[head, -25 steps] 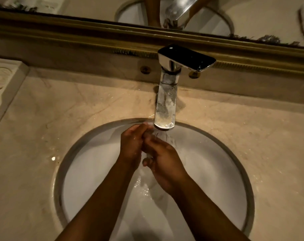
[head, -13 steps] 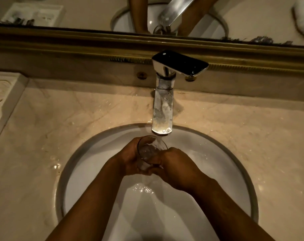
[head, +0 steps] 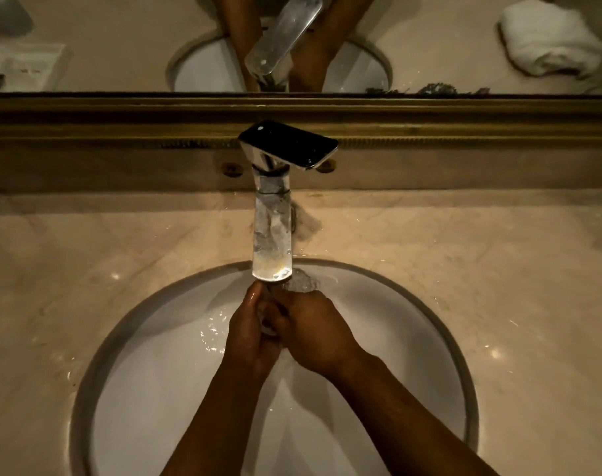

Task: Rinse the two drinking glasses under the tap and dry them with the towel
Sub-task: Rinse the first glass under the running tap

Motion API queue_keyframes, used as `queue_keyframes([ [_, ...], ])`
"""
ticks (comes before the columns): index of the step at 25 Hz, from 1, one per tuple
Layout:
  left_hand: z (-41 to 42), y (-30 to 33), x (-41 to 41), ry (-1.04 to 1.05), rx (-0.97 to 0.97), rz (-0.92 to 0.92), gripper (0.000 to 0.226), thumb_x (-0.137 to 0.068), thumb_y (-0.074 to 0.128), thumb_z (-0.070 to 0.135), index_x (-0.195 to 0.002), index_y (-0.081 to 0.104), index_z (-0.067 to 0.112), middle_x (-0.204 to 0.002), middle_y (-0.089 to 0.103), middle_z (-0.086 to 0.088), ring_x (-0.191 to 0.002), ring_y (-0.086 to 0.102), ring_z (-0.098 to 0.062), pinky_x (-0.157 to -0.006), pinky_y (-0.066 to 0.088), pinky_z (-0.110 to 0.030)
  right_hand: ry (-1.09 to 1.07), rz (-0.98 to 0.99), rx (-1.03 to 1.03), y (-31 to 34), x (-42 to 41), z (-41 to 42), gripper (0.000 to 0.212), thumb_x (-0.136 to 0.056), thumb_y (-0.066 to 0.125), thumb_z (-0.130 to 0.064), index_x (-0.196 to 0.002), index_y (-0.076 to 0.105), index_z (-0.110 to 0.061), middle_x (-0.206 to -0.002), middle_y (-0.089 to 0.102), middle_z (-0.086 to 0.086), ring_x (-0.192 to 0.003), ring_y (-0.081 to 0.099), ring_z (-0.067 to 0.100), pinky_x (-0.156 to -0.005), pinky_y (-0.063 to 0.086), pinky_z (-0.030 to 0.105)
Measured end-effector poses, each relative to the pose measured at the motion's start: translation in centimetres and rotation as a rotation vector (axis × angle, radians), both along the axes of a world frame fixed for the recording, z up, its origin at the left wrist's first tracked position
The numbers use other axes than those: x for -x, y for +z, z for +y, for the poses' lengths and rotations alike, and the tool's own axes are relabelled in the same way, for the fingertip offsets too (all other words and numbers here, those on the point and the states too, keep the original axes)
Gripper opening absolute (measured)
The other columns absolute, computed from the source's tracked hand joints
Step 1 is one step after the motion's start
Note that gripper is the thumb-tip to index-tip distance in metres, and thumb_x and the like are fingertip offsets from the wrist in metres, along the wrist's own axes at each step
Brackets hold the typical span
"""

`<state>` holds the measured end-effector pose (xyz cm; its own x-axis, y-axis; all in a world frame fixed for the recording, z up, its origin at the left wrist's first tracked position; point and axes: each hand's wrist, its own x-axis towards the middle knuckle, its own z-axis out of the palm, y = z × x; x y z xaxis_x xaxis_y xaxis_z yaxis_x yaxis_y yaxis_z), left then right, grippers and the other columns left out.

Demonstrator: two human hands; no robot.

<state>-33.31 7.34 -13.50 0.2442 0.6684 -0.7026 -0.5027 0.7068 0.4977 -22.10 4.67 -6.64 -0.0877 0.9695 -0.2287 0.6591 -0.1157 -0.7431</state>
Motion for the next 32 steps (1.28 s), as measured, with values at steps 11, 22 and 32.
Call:
queue_keyframes([
  [11, 2.2, 2.7, -0.6, -0.122, -0.041, 0.207, 0.034, -0.099, 0.053, 0.033, -0.103, 0.074, 0.008, -0.109, 0.075, -0.022, -0.085, 0.074, -0.029, -0.079, 0.055, -0.038, 0.043, -0.079, -0.013, -1.1, -1.1, -1.8, 0.027, -0.101, 0.046, -0.034, -0.123, 0.061, -0.026, -0.115, 0.069, 0.0, -0.1, 0.067, 0.021, -0.084, 0.053, 0.03],
  [22, -1.3, 0.7, -0.6, 0.112, -0.214, 0.221, 0.031, -0.107, 0.04, 0.02, -0.113, 0.068, 0.007, -0.094, 0.075, -0.012, -0.089, 0.073, -0.026, -0.066, 0.06, -0.032, -0.214, 0.264, 0.31, 0.8, 0.7, 1.4, 0.027, -0.099, 0.041, -0.037, -0.093, 0.065, -0.024, -0.089, 0.073, 0.005, -0.075, 0.072, 0.026, -0.07, 0.062, 0.041],
  [32, 2.1, 4.2, 0.5, -0.339, 0.245, 0.141, 0.038, -0.096, 0.056, 0.043, -0.08, 0.072, 0.013, -0.067, 0.072, -0.006, -0.051, 0.066, -0.014, -0.06, 0.058, -0.024, 0.051, -0.117, -0.017, -0.5, -0.2, -0.9, 0.037, -0.098, 0.046, -0.052, -0.117, 0.062, -0.025, -0.105, 0.071, 0.001, -0.09, 0.068, 0.019, -0.078, 0.054, 0.034],
])
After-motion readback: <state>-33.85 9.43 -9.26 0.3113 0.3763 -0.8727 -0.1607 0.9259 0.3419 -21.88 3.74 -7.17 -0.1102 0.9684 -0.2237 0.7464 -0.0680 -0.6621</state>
